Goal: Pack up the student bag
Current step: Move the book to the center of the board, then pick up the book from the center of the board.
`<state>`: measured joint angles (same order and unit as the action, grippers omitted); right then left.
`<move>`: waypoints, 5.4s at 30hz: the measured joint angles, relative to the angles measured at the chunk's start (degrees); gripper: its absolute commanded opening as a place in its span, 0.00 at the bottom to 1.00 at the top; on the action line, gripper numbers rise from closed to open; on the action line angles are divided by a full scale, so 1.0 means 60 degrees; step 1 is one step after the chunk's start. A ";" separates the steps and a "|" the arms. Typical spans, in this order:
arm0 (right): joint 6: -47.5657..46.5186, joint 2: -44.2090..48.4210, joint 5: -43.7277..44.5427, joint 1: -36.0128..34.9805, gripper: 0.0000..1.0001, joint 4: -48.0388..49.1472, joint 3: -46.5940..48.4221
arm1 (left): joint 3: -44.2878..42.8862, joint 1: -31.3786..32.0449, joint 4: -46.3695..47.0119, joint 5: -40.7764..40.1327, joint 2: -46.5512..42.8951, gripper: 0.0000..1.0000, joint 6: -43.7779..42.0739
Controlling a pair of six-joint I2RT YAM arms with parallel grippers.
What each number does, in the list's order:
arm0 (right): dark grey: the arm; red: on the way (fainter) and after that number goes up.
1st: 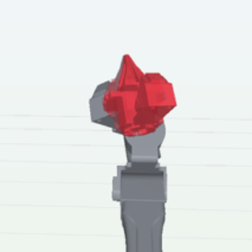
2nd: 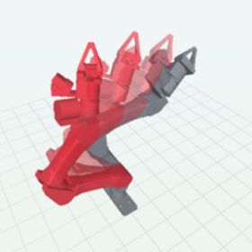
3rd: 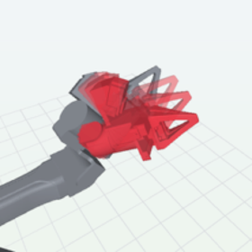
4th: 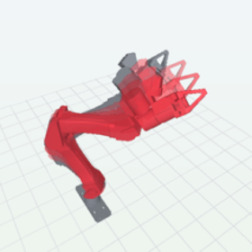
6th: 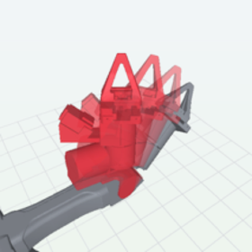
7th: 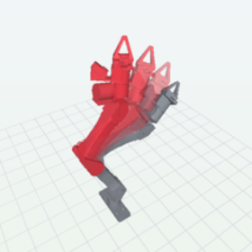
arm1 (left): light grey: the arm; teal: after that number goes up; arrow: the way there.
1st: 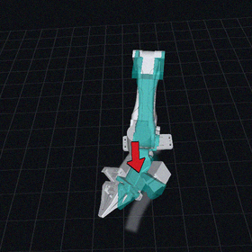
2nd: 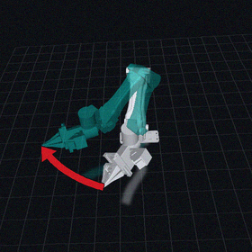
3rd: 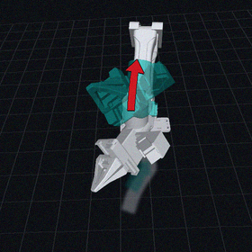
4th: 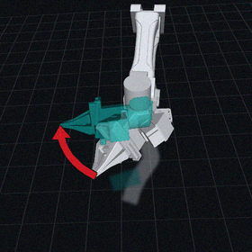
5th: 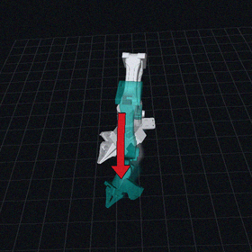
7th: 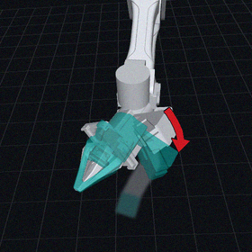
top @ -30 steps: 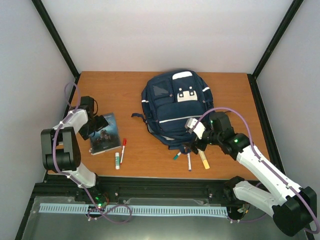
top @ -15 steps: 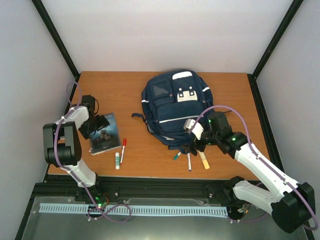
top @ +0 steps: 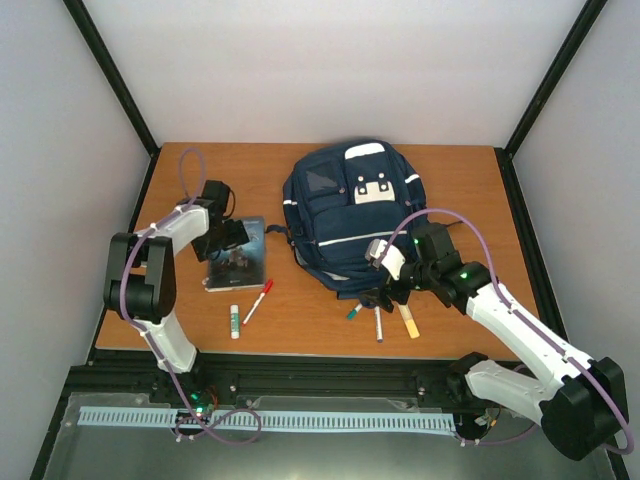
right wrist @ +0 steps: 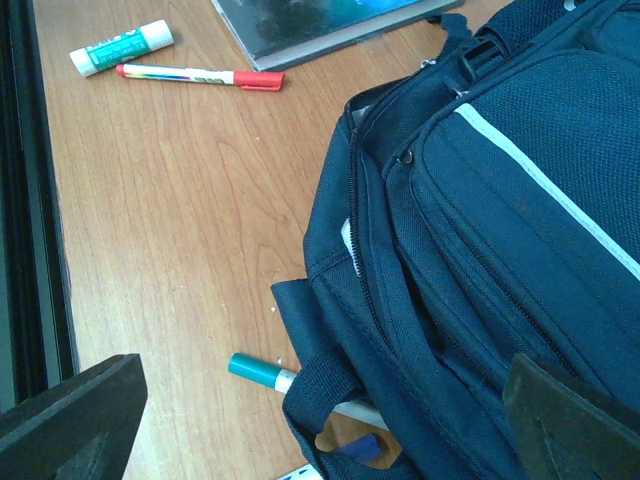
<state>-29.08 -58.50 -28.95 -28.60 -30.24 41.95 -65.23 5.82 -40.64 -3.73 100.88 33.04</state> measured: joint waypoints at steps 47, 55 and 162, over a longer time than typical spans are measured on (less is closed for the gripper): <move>0.3610 -1.2123 0.0113 -0.2091 0.25 -0.1821 1.2047 | 0.3778 0.2164 0.2444 -0.0233 -0.4590 0.85 0.1807; 0.4062 -1.3453 0.0663 -0.2080 0.42 -0.2463 1.2965 | 0.3945 0.1821 0.2619 0.0164 -0.4462 0.88 0.1832; 0.4535 -1.3861 0.0149 -0.1228 0.32 -0.2310 1.3249 | 0.3847 0.0346 0.6528 0.4958 -0.2820 0.01 0.4025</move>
<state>-1.87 -141.67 -28.05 -35.97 -44.10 121.45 -42.15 7.90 -1.48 26.02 83.96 57.19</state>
